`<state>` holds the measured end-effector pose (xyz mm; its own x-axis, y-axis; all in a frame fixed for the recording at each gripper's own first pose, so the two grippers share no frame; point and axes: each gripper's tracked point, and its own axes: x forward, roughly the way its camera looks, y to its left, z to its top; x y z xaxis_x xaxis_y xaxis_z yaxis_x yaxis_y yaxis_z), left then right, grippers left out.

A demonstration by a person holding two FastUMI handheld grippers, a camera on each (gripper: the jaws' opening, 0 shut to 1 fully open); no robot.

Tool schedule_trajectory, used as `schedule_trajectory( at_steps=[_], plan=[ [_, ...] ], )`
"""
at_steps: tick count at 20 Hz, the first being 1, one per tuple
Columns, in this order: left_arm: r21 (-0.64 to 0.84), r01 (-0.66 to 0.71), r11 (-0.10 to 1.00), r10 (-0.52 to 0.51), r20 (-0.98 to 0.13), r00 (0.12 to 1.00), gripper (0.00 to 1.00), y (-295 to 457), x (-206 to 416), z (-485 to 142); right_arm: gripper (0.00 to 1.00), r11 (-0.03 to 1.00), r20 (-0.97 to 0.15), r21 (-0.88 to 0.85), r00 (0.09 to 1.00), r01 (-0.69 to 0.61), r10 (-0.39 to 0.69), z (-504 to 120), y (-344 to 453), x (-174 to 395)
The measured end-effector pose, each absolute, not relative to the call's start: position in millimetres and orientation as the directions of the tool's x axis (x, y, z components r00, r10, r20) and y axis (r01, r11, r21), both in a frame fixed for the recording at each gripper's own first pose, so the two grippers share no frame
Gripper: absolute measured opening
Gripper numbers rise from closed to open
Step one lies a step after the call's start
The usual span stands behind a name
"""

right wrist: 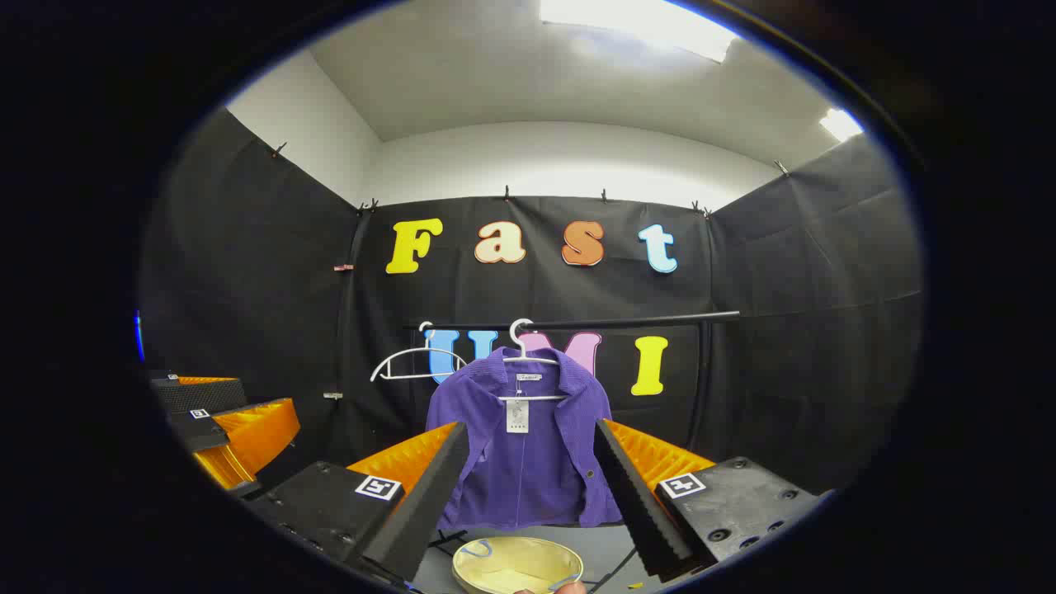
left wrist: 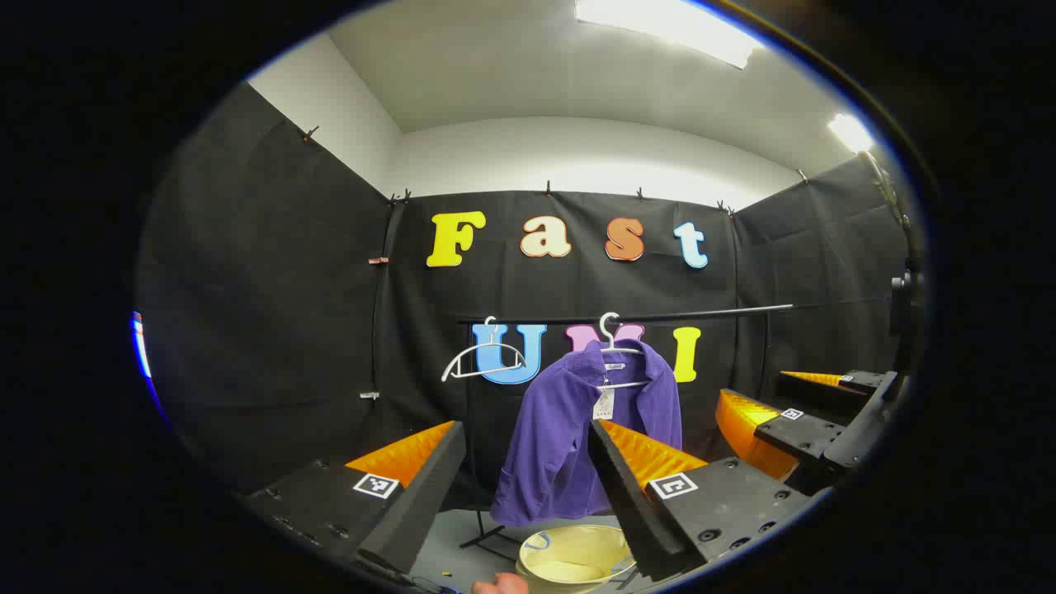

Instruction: Grasp the clothes on the hanger with both hands and then place them into the laundry hamper below.

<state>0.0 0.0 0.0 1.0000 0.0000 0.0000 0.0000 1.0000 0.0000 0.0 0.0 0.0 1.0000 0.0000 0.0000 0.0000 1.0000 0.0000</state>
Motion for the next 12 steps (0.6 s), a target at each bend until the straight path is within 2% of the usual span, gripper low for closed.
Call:
schedule_trajectory(
  at_steps=[12],
  plan=[
    [-0.002,0.034,0.999,-0.034,0.028,0.999,0.94,3.2,16.2,9.7,0.97,0.997,-0.008,0.040,0.998,0.064,-0.064,1.9,-9.0,6.8]
  ],
)
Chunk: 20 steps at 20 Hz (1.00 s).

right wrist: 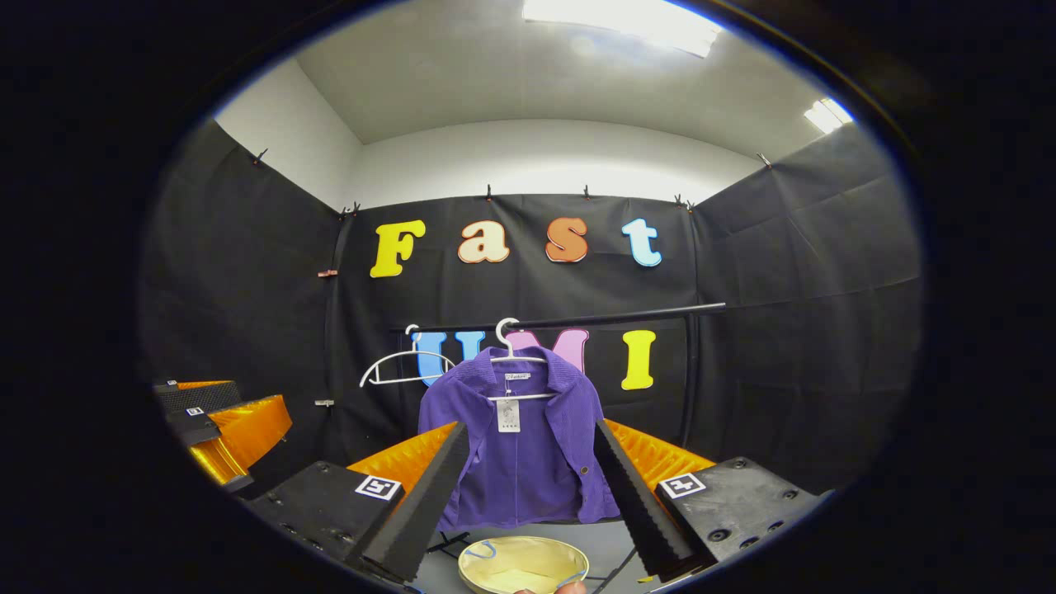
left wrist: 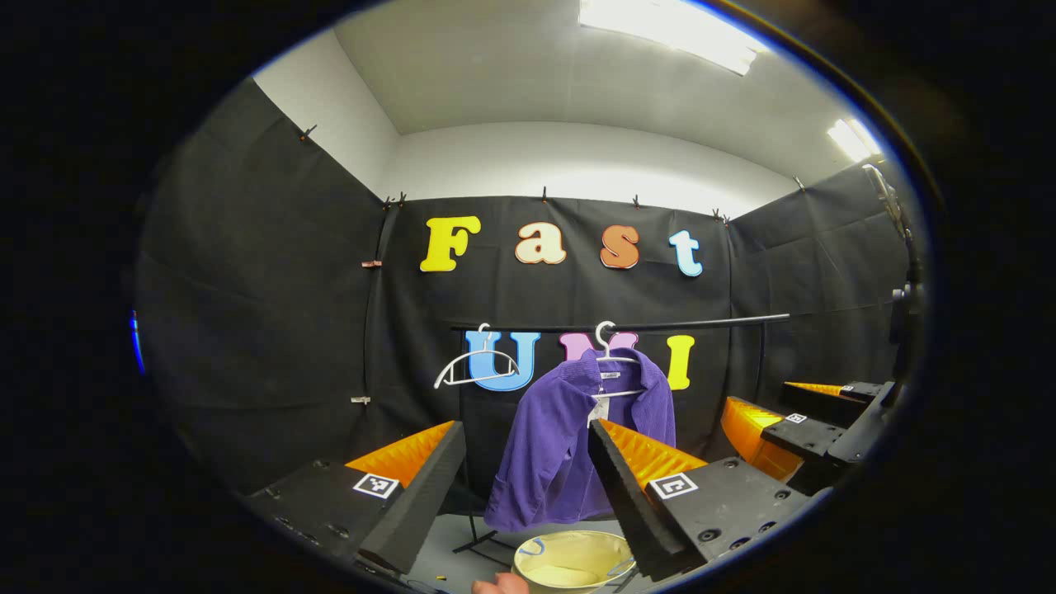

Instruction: Grasp the clothes on the hanger with both hands and then place them into the laundry hamper below.

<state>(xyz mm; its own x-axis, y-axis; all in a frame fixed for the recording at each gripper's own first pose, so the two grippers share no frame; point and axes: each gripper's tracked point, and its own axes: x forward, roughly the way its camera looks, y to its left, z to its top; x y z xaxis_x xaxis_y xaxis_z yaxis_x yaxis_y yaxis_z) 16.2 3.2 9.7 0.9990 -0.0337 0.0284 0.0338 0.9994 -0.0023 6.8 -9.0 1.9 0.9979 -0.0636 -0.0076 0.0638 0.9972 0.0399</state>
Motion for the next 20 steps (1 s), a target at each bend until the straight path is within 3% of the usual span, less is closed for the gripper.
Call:
schedule_trajectory(
  at_steps=[8,17,20],
  plan=[
    [0.049,0.014,0.999,-0.015,0.022,1.000,0.94,-11.6,74.0,-4.7,0.97,0.996,-0.039,0.041,0.996,0.076,-0.075,-17.4,-31.9,50.8],
    [0.053,0.082,0.995,-0.083,0.017,0.996,0.91,-85.6,191.3,-35.8,0.97,0.994,-0.039,0.030,0.994,0.102,-0.101,-52.0,-88.5,158.9],
    [0.059,0.084,0.995,-0.085,0.025,0.996,0.95,-108.8,239.0,-47.3,0.97,0.994,-0.041,0.033,0.994,0.101,-0.100,-65.2,-108.2,198.0]
  ],
)
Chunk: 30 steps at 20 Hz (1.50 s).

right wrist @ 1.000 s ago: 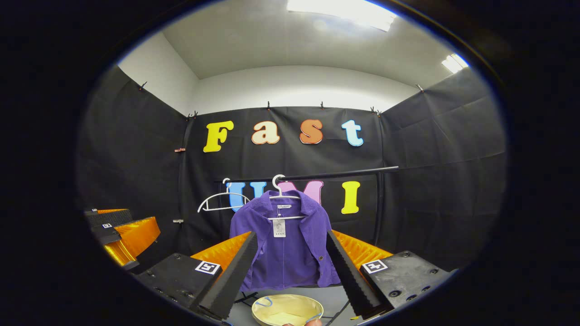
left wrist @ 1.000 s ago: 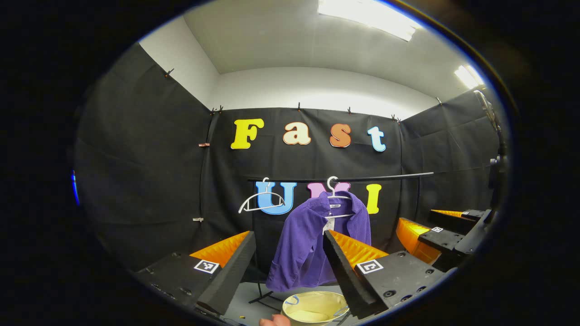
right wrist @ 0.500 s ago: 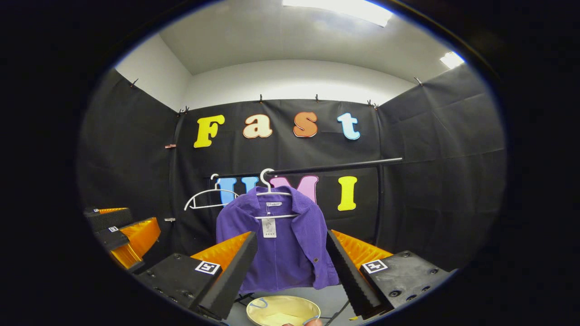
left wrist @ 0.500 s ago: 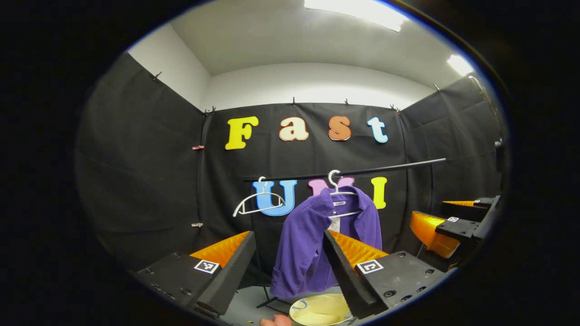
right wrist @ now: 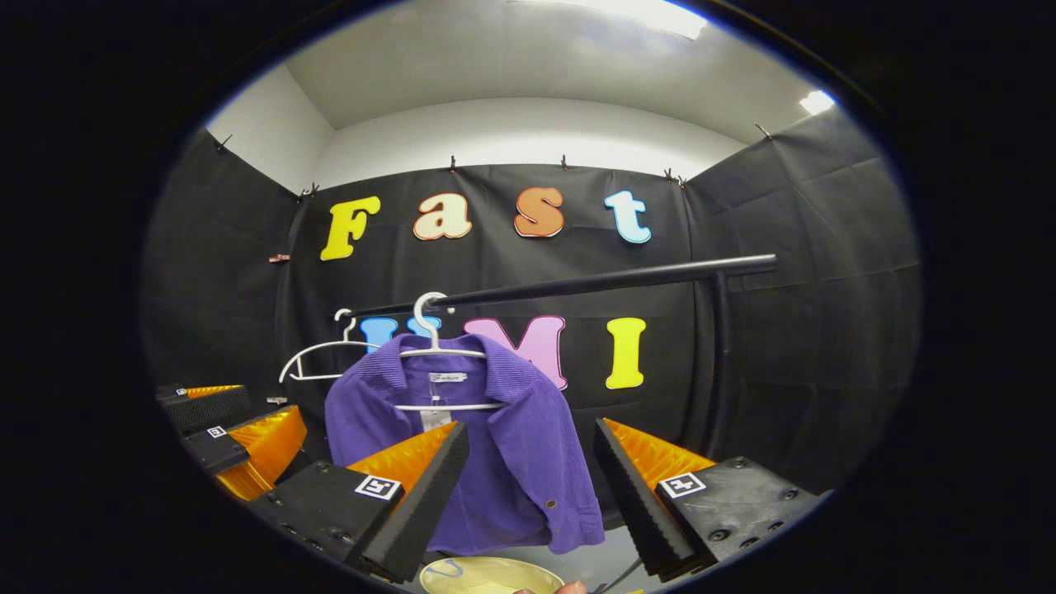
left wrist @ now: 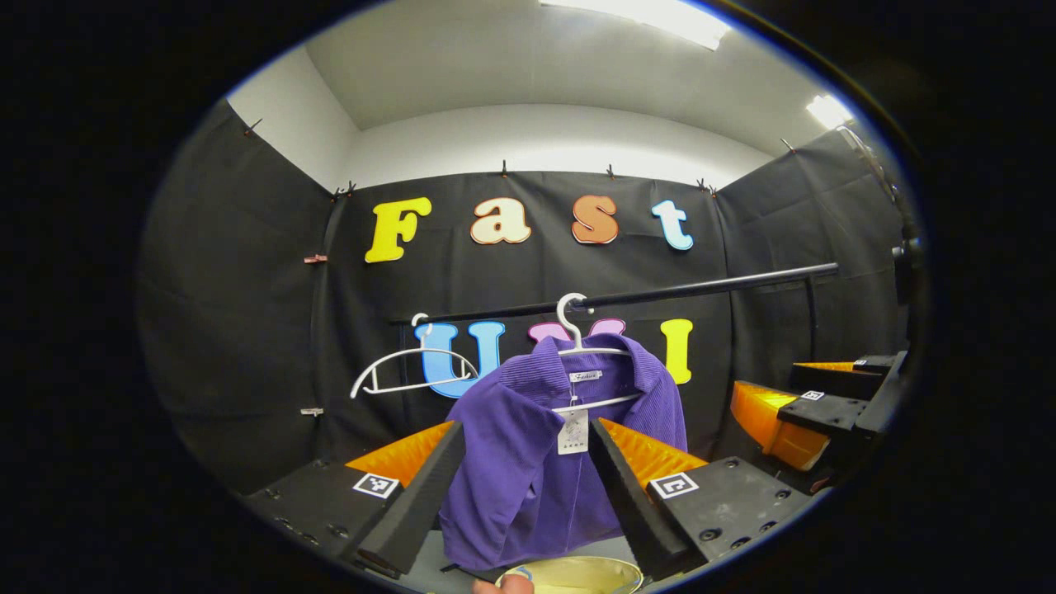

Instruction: Grasp the clothes on the hanger with both hands and then place them into the laundry hamper below.

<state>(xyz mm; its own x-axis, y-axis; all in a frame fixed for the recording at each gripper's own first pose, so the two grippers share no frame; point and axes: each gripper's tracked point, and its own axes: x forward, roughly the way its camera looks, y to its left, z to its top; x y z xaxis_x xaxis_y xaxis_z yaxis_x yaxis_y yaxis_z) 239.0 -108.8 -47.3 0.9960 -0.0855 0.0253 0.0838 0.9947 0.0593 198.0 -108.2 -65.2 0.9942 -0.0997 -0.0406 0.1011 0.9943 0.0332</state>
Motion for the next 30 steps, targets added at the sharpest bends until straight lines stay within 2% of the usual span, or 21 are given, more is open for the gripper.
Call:
schedule_trajectory(
  at_steps=[3,4,6,9,13,17,19,22,25,28,30],
  plan=[
    [0.056,0.062,0.997,-0.062,0.009,0.998,0.92,-123.1,285.1,-67.3,0.97,0.996,-0.042,0.024,0.996,0.081,-0.080,-76.8,-120.6,226.8],
    [0.061,0.049,0.997,-0.049,0.001,0.999,0.95,-125.0,300.7,-74.6,0.97,0.997,-0.041,0.027,0.997,0.068,-0.067,-81.2,-122.7,234.1],
    [0.077,0.020,0.997,-0.019,-0.013,1.000,0.93,-127.3,328.3,-88.1,0.97,0.998,-0.048,0.029,0.997,0.058,-0.056,-90.8,-128.1,247.1],
    [0.108,-0.021,0.994,0.023,-0.014,1.000,0.97,-129.5,363.9,-100.2,0.98,0.998,-0.062,0.030,0.996,0.062,-0.060,-103.9,-134.2,261.9],
    [0.127,-0.101,0.987,0.103,-0.013,0.995,0.95,-119.8,399.7,-116.2,0.98,0.998,-0.082,0.035,0.995,0.052,-0.049,-119.3,-132.5,277.5],
    [0.122,-0.144,0.982,0.144,0.008,0.990,0.99,-113.4,417.6,-117.9,0.98,0.998,-0.091,0.034,0.995,0.051,-0.047,-128.4,-131.0,295.2],
    [0.125,-0.134,0.983,0.136,-0.002,0.991,0.87,-111.7,418.7,-119.0,0.98,0.998,-0.094,0.040,0.995,0.046,-0.042,-133.3,-125.7,304.9],
    [0.107,-0.106,0.989,0.111,-0.039,0.993,0.48,-107.4,423.5,-123.1,0.98,0.999,-0.095,0.048,0.995,0.017,-0.013,-138.5,-110.7,316.3],
    [0.071,-0.063,0.995,0.065,-0.029,0.997,0.09,-107.0,417.9,-116.9,0.98,0.998,-0.069,0.058,0.997,-0.016,0.020,-133.8,-90.5,331.4],
    [0.098,-0.032,0.995,0.036,-0.039,0.999,0.07,-104.5,409.5,-118.0,0.96,0.998,-0.045,0.050,0.998,-0.031,0.033,-135.2,-71.4,351.7],
    [0.097,-0.025,0.995,0.028,-0.035,0.999,0.07,-101.6,402.8,-114.3,0.99,0.999,-0.035,0.032,0.999,-0.007,0.008,-142.0,-66.8,364.9]
  ],
)
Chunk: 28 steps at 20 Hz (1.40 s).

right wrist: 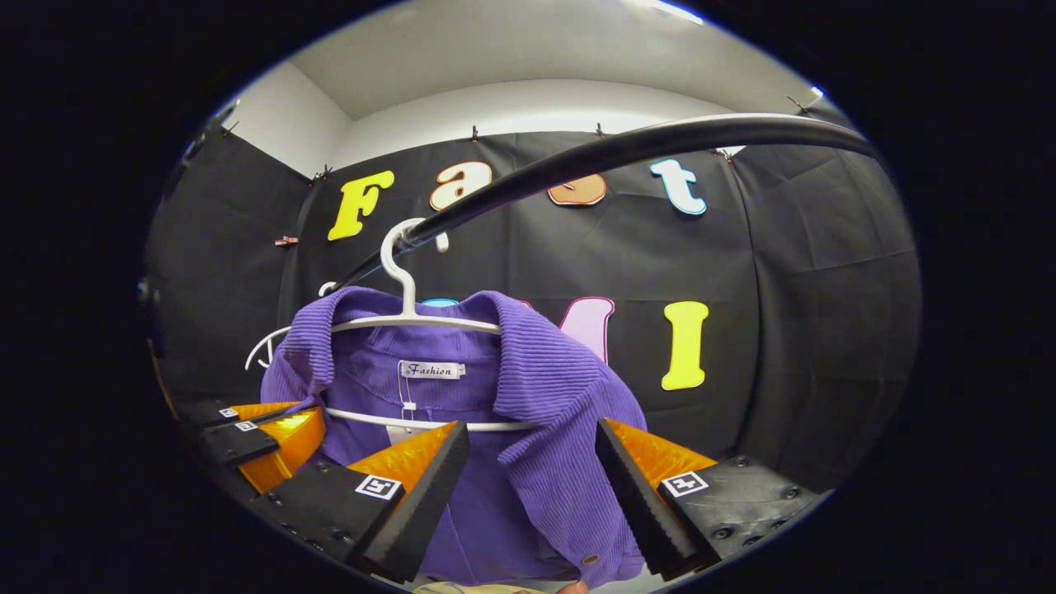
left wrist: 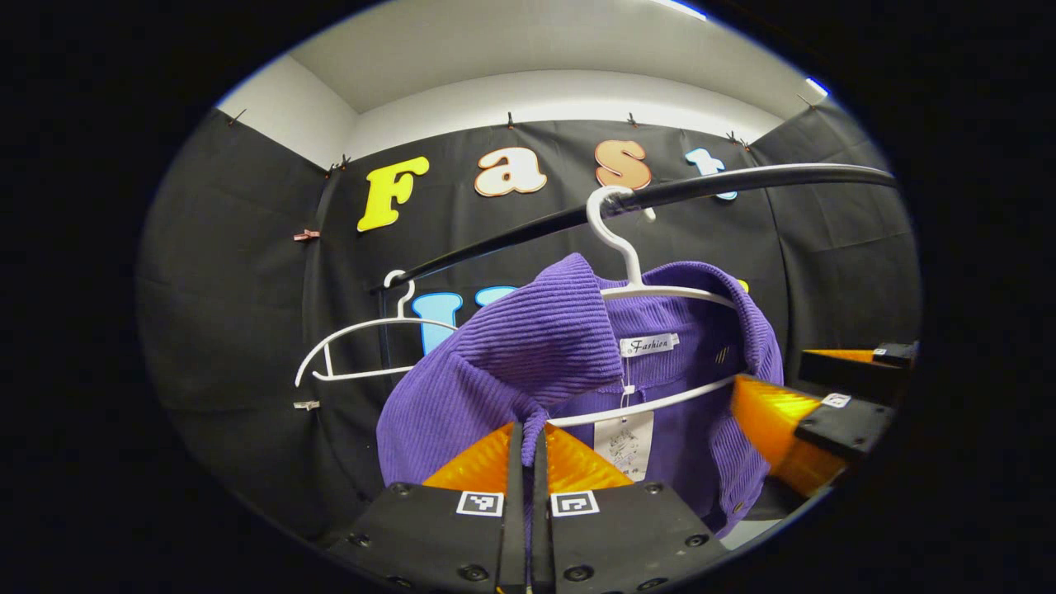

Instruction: Grasp the clothes on the hanger with both hands and then place them into the laundry hamper below.

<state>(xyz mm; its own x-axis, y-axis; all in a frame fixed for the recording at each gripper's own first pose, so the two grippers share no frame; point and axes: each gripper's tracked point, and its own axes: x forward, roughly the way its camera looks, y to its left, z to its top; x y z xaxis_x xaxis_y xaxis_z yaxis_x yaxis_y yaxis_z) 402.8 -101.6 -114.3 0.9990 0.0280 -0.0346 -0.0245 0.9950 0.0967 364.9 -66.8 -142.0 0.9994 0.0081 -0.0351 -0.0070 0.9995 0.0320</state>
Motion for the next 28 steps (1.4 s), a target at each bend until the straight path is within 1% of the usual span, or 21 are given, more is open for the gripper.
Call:
schedule_trajectory(
  at_steps=[2,3,4,5,8,9,10,11,14,15,16,18,21,23,25,28],
  plan=[
    [0.090,-0.028,0.996,0.032,-0.033,0.999,0.07,-97.0,396.4,-111.6,0.98,0.998,-0.012,-0.016,0.998,0.054,-0.055,-147.4,-74.0,380.2],
    [0.081,-0.031,0.996,0.033,-0.030,0.999,0.07,-94.2,394.2,-109.6,1.00,0.996,-0.010,-0.029,0.997,0.082,-0.082,-151.9,-76.8,386.8],
    [0.077,-0.037,0.996,0.039,-0.025,0.999,0.07,-91.7,392.6,-108.7,0.96,0.996,-0.015,-0.028,0.996,0.085,-0.086,-157.3,-73.5,392.7],
    [0.075,-0.035,0.997,0.037,-0.025,0.999,0.07,-90.5,392.0,-108.1,0.98,0.996,-0.027,-0.019,0.996,0.083,-0.083,-159.2,-70.2,399.2],
    [0.082,-0.018,0.996,0.021,-0.033,0.999,0.06,-92.2,390.8,-109.6,0.52,0.999,-0.036,0.004,0.998,0.054,-0.054,-165.5,-65.3,396.7],
    [0.083,-0.012,0.996,0.015,-0.034,0.999,0.06,-92.9,391.9,-108.9,0.37,0.996,-0.034,-0.031,0.995,0.089,-0.090,-163.9,-75.7,394.0],
    [0.081,-0.008,0.997,0.010,-0.033,0.999,0.05,-94.3,393.7,-109.5,0.22,0.993,-0.008,-0.046,0.994,0.110,-0.111,-160.7,-84.8,391.5],
    [0.076,-0.005,0.997,0.008,-0.036,0.999,0.05,-95.0,394.9,-110.2,0.07,0.993,0.003,-0.054,0.995,0.100,-0.100,-154.9,-85.1,387.3],
    [0.100,-0.002,0.995,0.006,-0.033,0.999,0.05,-93.1,396.4,-110.2,0.07,0.993,-0.021,-0.106,0.999,0.048,-0.050,-159.8,-82.2,380.9],
    [0.114,-0.001,0.993,0.005,-0.029,1.000,0.05,-92.9,397.8,-108.9,0.08,0.992,-0.016,-0.113,0.999,0.048,-0.050,-154.4,-87.1,377.2],
    [0.129,0.001,0.992,0.003,-0.030,1.000,0.05,-92.6,398.7,-111.1,0.04,0.992,-0.007,-0.113,0.999,0.053,-0.054,-152.2,-92.1,372.1],
    [0.141,0.005,0.990,0.001,-0.041,0.999,0.05,-91.6,400.5,-114.3,0.04,0.991,0.010,-0.119,0.998,0.069,-0.068,-145.5,-100.8,367.5],
    [0.137,-0.004,0.991,0.006,-0.017,1.000,0.03,-86.9,401.0,-102.2,0.04,0.959,0.115,-0.224,0.982,0.173,-0.150,-116.3,-132.2,367.7],
    [0.140,-0.022,0.990,0.024,-0.011,1.000,0.05,-79.5,403.3,-95.9,0.04,0.923,0.187,-0.294,0.962,0.249,-0.200,-98.3,-152.7,371.7],
    [0.147,-0.027,0.989,0.029,-0.008,1.000,0.05,-76.5,406.6,-90.6,0.04,0.893,0.223,-0.341,0.948,0.295,-0.228,-90.8,-166.5,376.3],
    [0.154,-0.029,0.988,0.028,0.009,1.000,0.03,-74.0,407.6,-79.0,0.04,0.863,0.250,-0.354,0.926,0.361,-0.284,-87.6,-189.3,386.1]
  ],
)
